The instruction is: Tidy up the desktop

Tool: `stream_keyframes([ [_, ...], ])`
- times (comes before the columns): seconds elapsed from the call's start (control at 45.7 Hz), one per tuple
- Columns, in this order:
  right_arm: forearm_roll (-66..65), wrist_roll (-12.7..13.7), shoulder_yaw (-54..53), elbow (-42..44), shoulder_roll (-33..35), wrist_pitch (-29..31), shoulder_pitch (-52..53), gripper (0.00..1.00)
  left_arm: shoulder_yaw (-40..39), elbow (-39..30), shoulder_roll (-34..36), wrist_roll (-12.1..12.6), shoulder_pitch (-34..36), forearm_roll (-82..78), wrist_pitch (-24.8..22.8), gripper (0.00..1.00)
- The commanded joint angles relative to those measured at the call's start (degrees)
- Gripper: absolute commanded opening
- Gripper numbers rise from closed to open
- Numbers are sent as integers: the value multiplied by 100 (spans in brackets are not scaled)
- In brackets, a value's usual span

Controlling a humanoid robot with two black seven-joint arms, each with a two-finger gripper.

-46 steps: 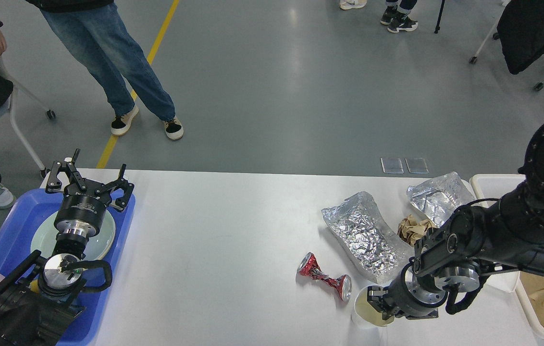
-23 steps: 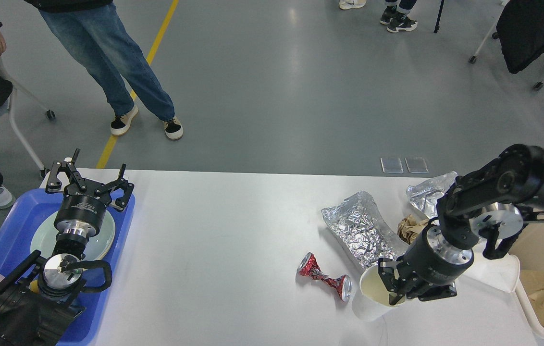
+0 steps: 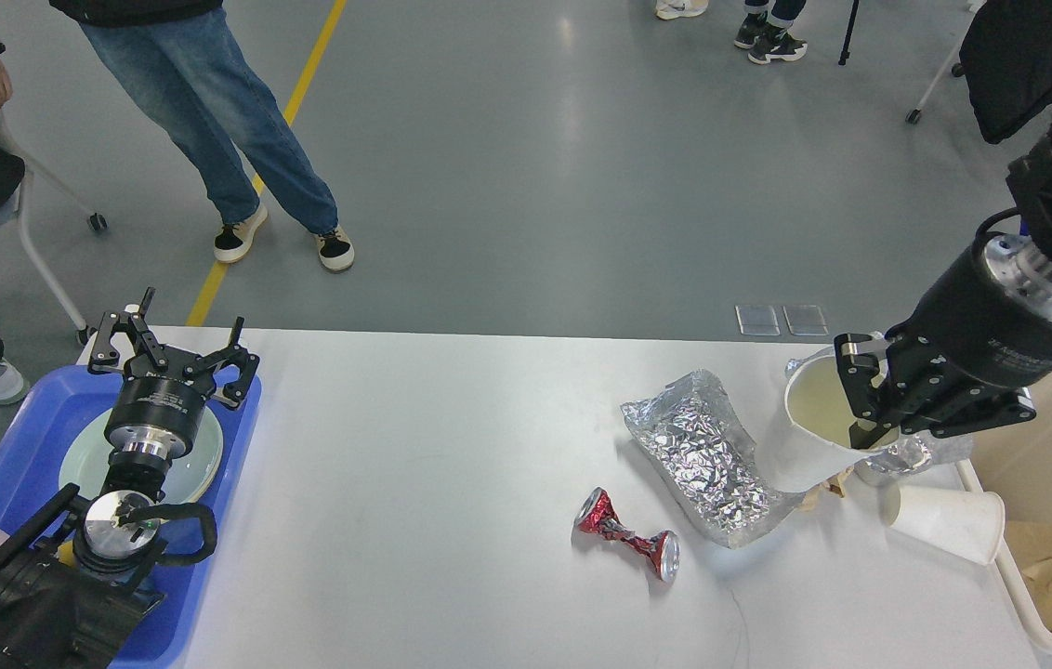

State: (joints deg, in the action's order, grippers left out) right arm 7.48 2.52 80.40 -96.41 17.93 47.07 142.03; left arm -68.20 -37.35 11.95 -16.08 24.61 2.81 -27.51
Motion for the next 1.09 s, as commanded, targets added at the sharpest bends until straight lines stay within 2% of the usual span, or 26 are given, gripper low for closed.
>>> stream_keyframes([
  [0.0,8,3,203,17,-9,-66,9,0,0,0,0,0,0,0,0,96],
  [0.109,26,3,721,175,9,-338,-61,0,0,0,0,0,0,0,0,96],
  [0.241,70,3,1521,403,184,-1252,-429,0,0,0,0,0,0,0,0,96],
  [0.35,79,12,1812,842,684,-1797,-1062,0,0,0,0,0,0,0,0,96],
  [0.525,87,12,1575,2309,1783,-1956,-2643,0,0,0,0,0,0,0,0,96],
  [0.657,87,12,821,3706,2372,-1965,-4154,0,0,0,-9,0,0,0,0,96],
  [0.81,87,12,-550,5385,2575,-1983,-6166,0,0,0,-9,0,0,0,0,96],
  [0.941,79,12,-1912,6818,2435,-2096,-7933,0,0,0,-9,0,0,0,0,96],
  [1.073,70,12,-2950,8084,1952,-2518,-9551,0,0,0,0,0,0,0,0,96],
])
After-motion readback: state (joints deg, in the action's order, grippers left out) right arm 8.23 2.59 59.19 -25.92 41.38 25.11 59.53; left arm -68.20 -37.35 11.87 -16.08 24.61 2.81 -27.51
